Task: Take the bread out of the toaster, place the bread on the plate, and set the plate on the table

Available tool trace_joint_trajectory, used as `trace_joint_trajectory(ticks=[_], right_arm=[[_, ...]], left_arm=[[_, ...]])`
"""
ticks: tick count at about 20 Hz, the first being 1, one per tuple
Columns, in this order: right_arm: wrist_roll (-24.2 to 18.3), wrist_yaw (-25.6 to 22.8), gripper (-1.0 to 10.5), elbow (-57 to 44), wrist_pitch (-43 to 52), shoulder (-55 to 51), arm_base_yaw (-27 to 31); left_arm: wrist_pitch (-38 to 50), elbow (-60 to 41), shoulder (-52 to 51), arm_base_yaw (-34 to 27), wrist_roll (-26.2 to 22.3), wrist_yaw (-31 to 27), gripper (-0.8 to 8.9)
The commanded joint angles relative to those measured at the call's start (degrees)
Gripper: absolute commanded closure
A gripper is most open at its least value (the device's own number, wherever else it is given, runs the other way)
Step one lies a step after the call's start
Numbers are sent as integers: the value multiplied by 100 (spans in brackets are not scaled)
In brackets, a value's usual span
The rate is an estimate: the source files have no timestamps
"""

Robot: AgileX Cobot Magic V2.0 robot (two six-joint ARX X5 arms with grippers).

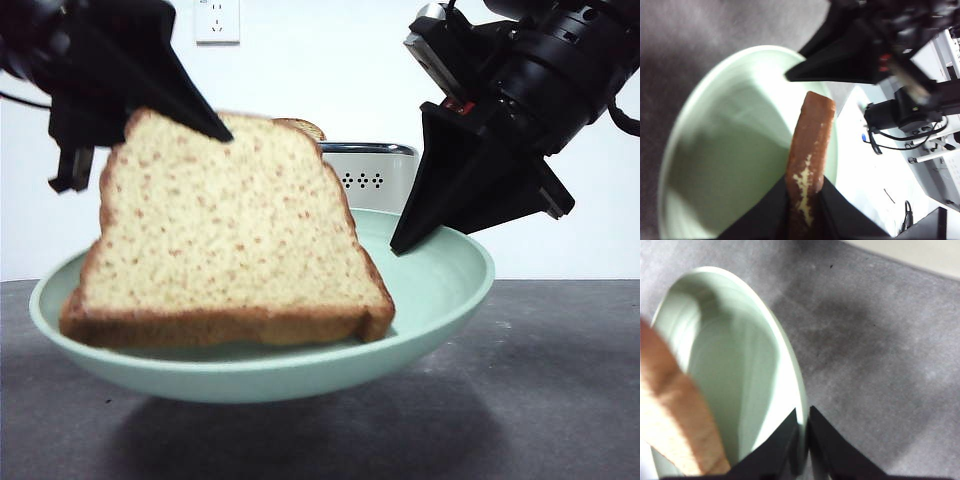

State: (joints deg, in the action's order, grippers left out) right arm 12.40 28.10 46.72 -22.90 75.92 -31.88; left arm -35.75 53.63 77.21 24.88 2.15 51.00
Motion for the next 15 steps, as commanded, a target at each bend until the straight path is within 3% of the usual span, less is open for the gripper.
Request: trace_joint_trajectory(ticks=[1, 6, 10, 15], right_arm=[[87, 44, 943, 55, 111, 33, -35], [87, 96, 943, 55, 144, 33, -35], [92, 192, 943, 55, 136, 35, -35], [101, 192, 943, 55, -35, 37, -35]], left_arm=[[92, 79, 245, 33, -127, 48, 779], [396, 81, 334, 142, -109, 15, 542], [560, 142, 332, 341, -116, -68, 497], [417, 667, 308, 525, -190, -619, 498]])
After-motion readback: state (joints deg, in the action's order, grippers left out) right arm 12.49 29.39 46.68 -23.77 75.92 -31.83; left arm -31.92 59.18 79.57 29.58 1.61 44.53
